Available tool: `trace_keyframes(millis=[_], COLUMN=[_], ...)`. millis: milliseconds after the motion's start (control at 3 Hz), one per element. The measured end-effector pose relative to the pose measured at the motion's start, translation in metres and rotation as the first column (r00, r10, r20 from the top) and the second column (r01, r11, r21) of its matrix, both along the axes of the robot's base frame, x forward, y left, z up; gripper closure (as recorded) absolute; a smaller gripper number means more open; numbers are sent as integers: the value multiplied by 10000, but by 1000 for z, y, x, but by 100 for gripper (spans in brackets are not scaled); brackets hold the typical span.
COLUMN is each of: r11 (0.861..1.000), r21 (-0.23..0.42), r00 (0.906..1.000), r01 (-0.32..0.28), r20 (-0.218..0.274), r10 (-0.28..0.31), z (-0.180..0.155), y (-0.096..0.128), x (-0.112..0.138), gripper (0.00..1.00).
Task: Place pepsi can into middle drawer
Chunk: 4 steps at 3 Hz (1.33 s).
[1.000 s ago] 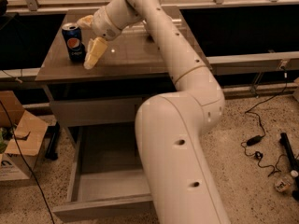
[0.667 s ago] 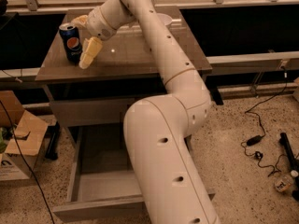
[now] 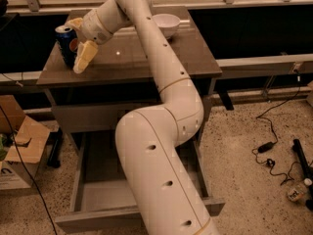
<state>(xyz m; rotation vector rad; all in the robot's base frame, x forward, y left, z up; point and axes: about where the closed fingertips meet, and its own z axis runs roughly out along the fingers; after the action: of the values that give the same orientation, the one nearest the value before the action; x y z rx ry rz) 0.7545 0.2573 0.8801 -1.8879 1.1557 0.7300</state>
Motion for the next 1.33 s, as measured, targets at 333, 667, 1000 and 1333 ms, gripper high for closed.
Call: trace_keyframes(millis=[333,667,1000,1333], r11=[9981,9753,9407,9330], r21=[279,506,455,293], r00=[9977,9717,9244,9010], r01=[544,2151,3361,3587], r20=[-417,-1111,-2071,-2722], r10=[-532,-2086,-3203,-3379], z=[-1,10,11,4], y=[7,4,4,11], x=[10,37,54,53], gripper=[0,0,15,38])
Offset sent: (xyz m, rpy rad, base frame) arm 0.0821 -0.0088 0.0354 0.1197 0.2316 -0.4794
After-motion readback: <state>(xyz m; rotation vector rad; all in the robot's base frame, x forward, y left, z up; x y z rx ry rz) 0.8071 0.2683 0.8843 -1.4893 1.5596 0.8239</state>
